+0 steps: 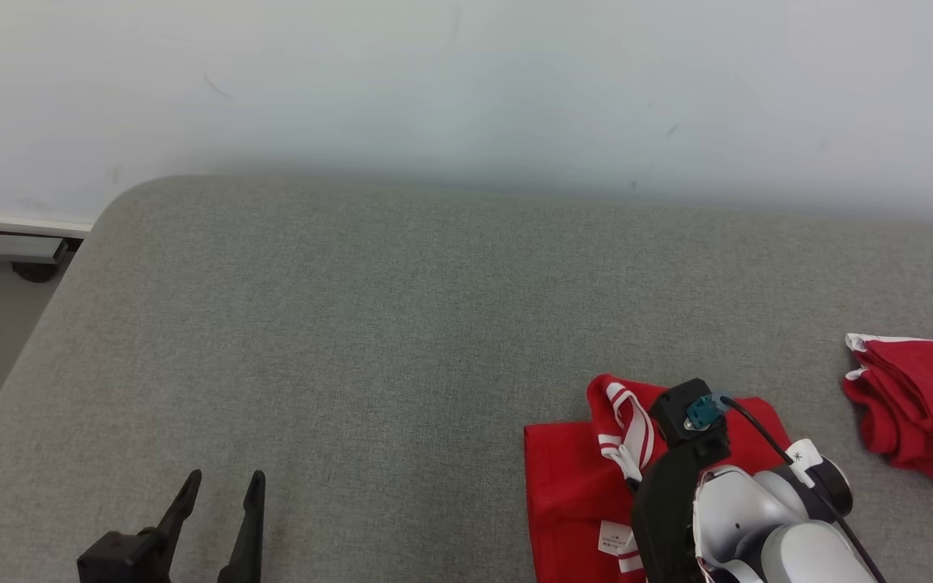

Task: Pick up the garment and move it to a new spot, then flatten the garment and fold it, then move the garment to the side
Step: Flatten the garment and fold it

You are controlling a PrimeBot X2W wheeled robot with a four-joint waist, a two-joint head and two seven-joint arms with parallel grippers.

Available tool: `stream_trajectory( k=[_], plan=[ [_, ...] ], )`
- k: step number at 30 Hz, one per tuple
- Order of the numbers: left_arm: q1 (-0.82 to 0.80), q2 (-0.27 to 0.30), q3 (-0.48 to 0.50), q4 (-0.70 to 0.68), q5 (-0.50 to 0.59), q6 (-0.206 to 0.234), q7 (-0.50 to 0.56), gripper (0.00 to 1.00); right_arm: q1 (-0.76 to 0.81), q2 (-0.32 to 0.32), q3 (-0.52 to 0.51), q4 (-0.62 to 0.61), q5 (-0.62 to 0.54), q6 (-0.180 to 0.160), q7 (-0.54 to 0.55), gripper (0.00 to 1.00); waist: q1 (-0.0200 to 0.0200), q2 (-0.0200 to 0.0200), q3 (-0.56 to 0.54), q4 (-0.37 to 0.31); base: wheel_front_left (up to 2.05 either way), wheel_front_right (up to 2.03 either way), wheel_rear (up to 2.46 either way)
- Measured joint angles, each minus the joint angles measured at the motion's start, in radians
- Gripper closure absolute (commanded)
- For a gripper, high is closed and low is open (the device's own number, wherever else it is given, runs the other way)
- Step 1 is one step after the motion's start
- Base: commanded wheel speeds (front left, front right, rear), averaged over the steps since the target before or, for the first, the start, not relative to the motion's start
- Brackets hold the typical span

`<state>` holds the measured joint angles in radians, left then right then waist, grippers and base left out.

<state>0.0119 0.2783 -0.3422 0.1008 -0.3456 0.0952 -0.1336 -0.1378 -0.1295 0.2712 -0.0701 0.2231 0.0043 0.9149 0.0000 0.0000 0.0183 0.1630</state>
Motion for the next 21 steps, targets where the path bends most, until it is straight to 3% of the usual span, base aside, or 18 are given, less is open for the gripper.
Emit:
stream_trajectory(
  k=[21],
  plan=[
    [-0.004, -0.01, -0.002, 0.003, -0.003, 0.0, -0.005, 0.0, -0.055, 0.048, 0.044, 0.14, 0.014, -0.019, -0.05, 1.0, 0.0, 0.0, 0.019, 0.019, 0.0, 0.0, 0.0]
  ],
)
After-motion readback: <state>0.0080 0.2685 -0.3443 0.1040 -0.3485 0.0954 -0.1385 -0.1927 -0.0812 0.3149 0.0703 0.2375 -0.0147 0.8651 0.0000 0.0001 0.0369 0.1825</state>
